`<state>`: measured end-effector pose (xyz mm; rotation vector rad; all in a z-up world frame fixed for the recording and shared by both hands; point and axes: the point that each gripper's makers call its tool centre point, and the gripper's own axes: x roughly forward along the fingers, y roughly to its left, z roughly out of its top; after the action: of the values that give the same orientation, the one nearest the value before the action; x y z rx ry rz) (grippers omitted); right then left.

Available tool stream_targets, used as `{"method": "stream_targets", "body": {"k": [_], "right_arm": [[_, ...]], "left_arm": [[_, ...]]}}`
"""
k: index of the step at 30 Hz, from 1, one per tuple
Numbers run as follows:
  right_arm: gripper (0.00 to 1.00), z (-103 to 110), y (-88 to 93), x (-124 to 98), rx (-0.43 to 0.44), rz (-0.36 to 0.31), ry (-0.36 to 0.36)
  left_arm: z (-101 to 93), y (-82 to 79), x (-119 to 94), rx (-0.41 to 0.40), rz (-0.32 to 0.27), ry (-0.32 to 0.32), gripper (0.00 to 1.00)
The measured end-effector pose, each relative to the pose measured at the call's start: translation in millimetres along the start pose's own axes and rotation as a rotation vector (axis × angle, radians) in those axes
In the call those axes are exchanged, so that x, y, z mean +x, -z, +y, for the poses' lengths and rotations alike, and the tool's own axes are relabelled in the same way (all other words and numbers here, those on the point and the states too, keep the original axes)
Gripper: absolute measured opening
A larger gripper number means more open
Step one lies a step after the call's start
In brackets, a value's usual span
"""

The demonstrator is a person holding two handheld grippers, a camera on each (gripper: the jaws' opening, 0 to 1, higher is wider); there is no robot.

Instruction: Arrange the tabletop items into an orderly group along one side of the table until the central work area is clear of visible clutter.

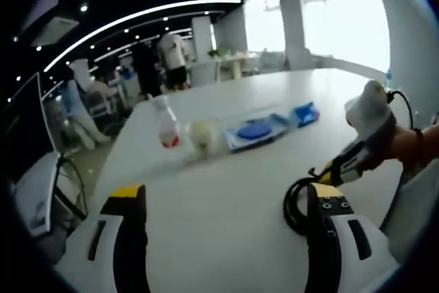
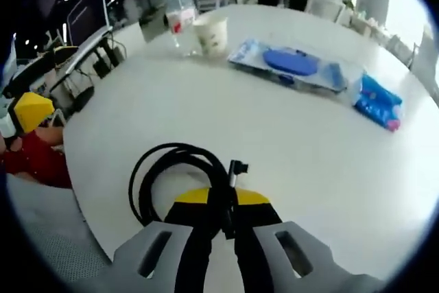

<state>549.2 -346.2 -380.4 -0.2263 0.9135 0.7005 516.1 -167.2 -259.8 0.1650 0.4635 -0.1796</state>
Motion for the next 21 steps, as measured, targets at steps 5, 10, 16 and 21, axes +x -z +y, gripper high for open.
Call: {"method": "stream_targets", "body": {"k": [5,10,16,21], "right_arm": [[0.10,-7.0,-11.4,-9.8,0.015,-0.024,0.008],[0.10,-17.4,-24.2,-20.9,0.048,-0.049,0.008],[0.10,-47.9,-41.1,-34.0,0.074,-0.086,0.063],[0.10,-69.9,-46.8,-39.3,0.093,-0.091,0.098]], "left_arm": [[-2.7,0.0,0.7,0.001,0.002,0.009,0.94],[-3.2,-0.6,1.4,0.005,0.002,0.012,0.94],[-4.2,-3.2,0.8,-0.002,-0.007,0.015,0.94],[-5.1,-4.5,0.8,-0.012,-0.011,0.025,0.94]]}}
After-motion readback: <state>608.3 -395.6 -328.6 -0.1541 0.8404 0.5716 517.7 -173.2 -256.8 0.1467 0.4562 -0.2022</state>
